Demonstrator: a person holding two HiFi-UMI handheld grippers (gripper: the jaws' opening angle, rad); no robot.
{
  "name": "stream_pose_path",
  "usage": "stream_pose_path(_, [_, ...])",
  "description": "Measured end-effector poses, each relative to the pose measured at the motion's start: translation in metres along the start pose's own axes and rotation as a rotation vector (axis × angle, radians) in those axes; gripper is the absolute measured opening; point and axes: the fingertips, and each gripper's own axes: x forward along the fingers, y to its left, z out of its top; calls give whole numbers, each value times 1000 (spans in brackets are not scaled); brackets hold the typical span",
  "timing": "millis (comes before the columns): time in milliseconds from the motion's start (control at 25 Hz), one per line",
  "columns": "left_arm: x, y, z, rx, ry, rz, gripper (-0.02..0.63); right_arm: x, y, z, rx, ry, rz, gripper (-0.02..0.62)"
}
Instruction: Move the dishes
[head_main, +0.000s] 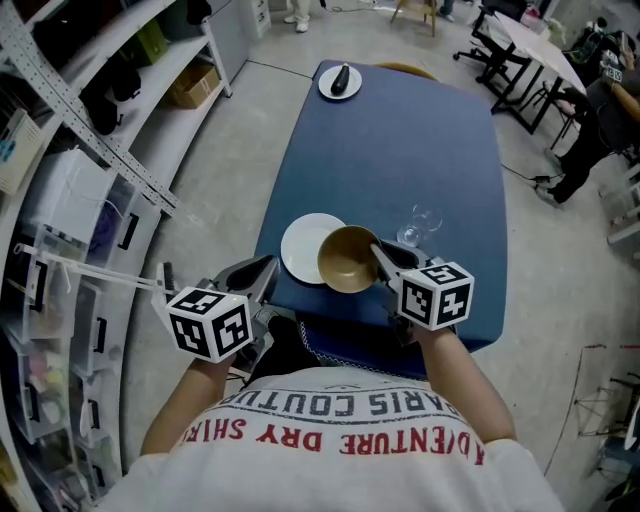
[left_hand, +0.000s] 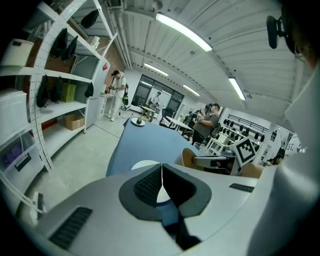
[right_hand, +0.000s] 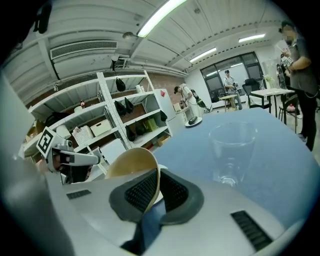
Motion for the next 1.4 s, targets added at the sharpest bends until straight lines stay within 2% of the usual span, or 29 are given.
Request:
stream_pose_path(360, [15, -29, -6, 15, 6, -48, 28, -44, -26, -8, -50, 35, -47, 32])
stream_pose_path(840, [24, -42, -14, 11, 22, -61, 29, -55, -64, -59, 5, 148, -127, 34])
stream_pose_path(1080, [26, -46, -19, 16, 37, -57, 29, -54, -71, -62, 49, 132, -134, 34])
stream_pose_path(1280, [24, -46, -20, 21, 45, -46, 28, -52, -69, -58, 95, 87, -86, 37])
stream_pose_path(1360, [24, -43, -22, 21, 52, -37, 28, -52, -69, -56, 119, 62, -68, 53])
stream_pose_path(1400, [24, -43, -22, 20, 55, -34, 28, -52, -69, -55, 127, 53, -65, 82])
